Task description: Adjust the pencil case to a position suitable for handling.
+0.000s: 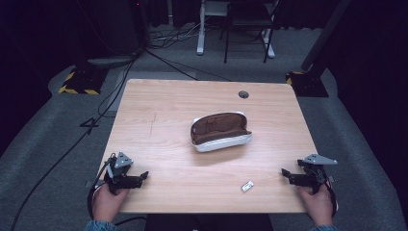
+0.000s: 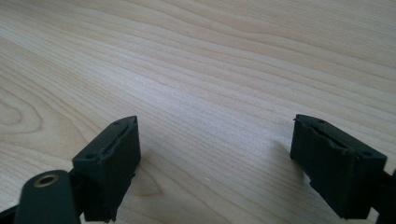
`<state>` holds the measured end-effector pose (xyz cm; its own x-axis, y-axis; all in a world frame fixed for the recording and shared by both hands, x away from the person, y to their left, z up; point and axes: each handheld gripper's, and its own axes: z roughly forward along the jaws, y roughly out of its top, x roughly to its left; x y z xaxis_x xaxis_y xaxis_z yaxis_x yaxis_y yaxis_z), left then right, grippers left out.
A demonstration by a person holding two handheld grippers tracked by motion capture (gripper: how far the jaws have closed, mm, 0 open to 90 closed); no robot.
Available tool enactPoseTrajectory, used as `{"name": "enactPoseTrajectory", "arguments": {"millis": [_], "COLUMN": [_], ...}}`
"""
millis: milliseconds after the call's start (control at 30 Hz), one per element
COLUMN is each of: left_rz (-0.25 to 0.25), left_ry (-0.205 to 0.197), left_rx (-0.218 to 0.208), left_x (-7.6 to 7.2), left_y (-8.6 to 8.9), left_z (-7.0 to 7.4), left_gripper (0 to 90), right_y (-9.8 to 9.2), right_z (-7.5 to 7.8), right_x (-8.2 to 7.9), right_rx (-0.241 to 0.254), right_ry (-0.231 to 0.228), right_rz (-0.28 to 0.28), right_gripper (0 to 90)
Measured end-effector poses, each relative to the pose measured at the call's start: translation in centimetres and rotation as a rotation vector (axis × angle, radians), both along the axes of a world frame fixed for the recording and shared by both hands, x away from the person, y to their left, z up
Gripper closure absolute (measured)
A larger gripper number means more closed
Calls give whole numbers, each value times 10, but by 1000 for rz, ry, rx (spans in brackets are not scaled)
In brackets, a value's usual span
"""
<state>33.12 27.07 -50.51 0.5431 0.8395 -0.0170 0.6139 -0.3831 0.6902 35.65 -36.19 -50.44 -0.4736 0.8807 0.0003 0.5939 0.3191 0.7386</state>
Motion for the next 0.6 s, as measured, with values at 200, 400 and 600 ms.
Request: {"name": "enactPoseTrajectory", "arguments": {"millis": [200, 400, 600], "left_rz": [7, 30, 49], "left_ry": [6, 4, -3], "left_rx": [0, -7, -7], "left_x": [1, 3, 2], "left_y": [0, -2, -3], "left_z": [0, 0, 0], "left_gripper": [145, 145, 145], "right_y": [0, 0, 0], "right_z": [0, 0, 0], "right_x": [0, 0, 0], "right_rx": [0, 0, -1], "right_ry": [1, 0, 0], "right_rz": [-1, 0, 0], "right_gripper": [165, 165, 165]}}
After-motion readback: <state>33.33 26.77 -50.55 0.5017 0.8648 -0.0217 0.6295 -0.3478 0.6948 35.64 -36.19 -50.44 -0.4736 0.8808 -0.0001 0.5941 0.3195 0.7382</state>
